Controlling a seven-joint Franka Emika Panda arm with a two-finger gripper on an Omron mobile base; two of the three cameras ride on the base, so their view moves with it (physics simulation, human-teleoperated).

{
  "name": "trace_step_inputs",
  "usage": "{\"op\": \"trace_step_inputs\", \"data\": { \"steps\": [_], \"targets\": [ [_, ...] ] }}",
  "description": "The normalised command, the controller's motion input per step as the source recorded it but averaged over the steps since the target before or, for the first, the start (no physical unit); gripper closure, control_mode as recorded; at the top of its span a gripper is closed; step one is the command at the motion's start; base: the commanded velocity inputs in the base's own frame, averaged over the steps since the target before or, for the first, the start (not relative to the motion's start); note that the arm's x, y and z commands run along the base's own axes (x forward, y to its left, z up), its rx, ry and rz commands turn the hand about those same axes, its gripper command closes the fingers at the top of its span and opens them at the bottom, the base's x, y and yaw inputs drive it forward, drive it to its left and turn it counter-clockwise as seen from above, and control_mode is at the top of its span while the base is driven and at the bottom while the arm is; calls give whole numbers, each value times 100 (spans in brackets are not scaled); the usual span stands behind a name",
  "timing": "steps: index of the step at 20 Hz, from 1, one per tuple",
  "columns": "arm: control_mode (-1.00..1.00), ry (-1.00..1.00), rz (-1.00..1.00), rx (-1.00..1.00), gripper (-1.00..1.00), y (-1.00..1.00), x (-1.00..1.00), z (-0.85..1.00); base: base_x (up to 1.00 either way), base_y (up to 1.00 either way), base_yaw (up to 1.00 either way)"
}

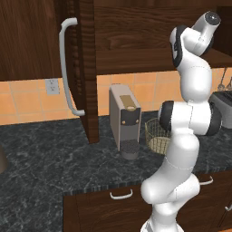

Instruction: Open the cabinet, pick up the bread from the cabinet and place it in the basket. Then move the basket to the dining counter.

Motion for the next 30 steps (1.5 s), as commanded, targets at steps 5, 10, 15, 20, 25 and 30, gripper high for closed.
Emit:
{"op": "trace_step_inputs", "data": {
  "steps": [5, 10, 15, 20, 25, 30],
  "targets": [
    [-100, 4, 0, 0, -100, 0, 20, -12, 0, 0, 0],
    [-100, 2, -1, 1, 100, 2, 0, -14, 0, 0, 0],
    [-100, 0, -2, 0, 100, 2, -4, -13, 0, 0, 0],
    [-100, 0, -3, 3, 100, 0, -11, -23, 0, 0, 0],
    [-100, -12, -3, 10, 100, 0, -27, -38, 0, 0, 0],
    [-100, -26, 0, 12, 100, 0, -22, -33, 0, 0, 0]
  ]
}}
